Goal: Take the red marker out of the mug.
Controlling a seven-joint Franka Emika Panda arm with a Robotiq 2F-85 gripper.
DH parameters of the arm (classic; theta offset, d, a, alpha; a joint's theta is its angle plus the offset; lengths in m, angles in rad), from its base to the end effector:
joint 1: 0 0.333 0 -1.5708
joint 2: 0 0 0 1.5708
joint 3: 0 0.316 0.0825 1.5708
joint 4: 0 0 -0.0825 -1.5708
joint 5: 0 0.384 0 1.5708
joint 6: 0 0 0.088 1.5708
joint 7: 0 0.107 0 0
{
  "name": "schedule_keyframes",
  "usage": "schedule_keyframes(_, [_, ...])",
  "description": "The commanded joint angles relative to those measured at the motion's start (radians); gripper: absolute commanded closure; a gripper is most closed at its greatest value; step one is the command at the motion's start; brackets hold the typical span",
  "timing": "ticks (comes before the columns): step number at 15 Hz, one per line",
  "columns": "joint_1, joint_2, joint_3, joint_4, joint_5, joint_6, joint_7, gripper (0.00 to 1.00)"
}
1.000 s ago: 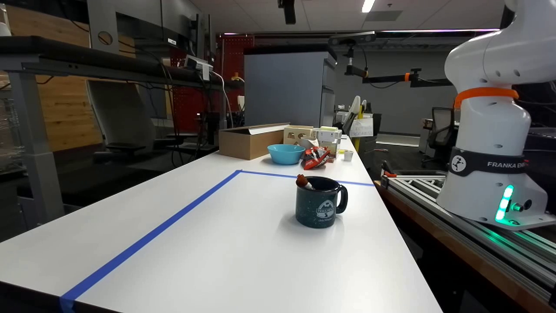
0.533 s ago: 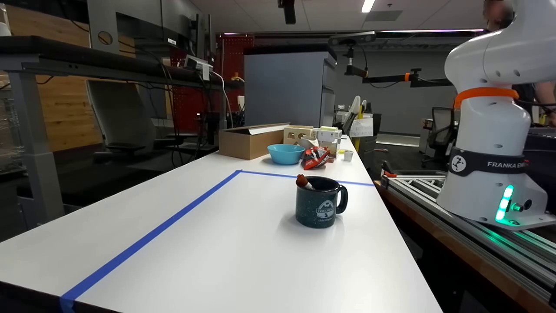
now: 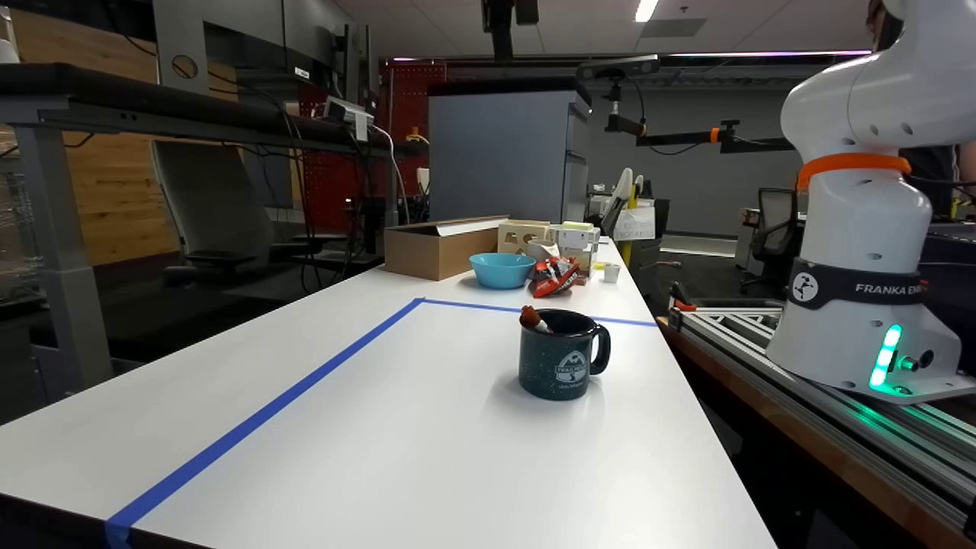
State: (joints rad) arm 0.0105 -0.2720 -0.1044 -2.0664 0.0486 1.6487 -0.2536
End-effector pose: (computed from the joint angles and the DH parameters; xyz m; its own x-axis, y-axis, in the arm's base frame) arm 0.4572 -0.0421 0.5357 0.9789 0.1631 -0.1231 0.1499 -0.9826 -0.1097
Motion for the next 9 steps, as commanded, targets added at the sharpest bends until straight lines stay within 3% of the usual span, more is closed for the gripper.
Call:
schedule_keyframes(1, [-0.003,0.011,0.051,-0.068,-0.001,0.087,0.11,0.0])
schedule_keyframes(9, [0.007,0.029,0.128,-0.198,-0.016,0.152,0.296,0.0])
